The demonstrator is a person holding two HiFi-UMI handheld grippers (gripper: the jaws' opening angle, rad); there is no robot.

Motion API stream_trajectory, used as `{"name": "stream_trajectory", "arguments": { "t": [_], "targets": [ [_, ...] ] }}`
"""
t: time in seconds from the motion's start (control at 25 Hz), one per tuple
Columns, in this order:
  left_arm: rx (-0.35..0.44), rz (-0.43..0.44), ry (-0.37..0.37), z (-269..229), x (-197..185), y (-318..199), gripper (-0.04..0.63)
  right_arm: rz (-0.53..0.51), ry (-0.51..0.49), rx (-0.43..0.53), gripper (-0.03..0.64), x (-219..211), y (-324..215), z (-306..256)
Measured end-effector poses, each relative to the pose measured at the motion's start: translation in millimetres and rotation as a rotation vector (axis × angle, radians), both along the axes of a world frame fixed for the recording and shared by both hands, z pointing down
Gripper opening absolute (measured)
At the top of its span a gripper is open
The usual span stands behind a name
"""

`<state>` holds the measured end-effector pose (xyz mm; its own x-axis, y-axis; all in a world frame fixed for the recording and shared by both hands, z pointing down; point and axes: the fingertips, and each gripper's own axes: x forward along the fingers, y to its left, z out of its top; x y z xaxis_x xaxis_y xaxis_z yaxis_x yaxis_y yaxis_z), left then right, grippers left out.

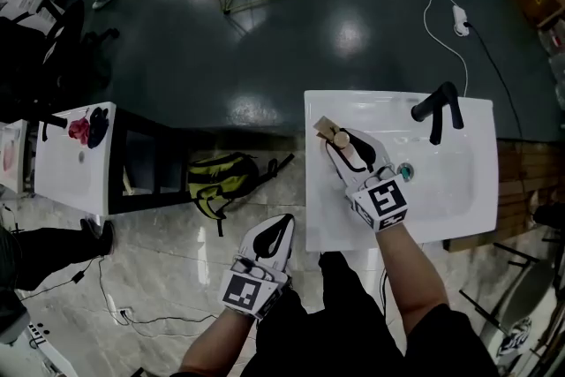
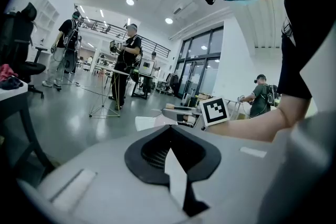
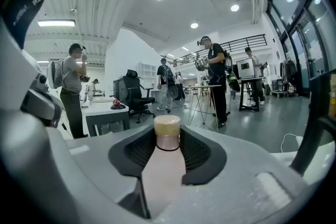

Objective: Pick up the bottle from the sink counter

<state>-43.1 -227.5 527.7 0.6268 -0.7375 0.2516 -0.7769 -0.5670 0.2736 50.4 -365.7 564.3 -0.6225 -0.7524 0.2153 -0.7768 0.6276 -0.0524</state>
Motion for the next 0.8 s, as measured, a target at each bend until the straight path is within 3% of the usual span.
{"name": "stream_trajectory", "arguments": {
  "t": [0.28,0.8],
  "targets": [
    [0.011,-0.013,0.013,-18.6,-16.6,21.0,0.003,0.025,0.0,0.008,0.14,-3.8,38.9,-28.2],
    [0.065,0.062,0.025,-39.8,-40.0,79.2,0.003,0.088,0.008,0.015,0.14,-14.9,122.9,-74.2]
  ]
}}
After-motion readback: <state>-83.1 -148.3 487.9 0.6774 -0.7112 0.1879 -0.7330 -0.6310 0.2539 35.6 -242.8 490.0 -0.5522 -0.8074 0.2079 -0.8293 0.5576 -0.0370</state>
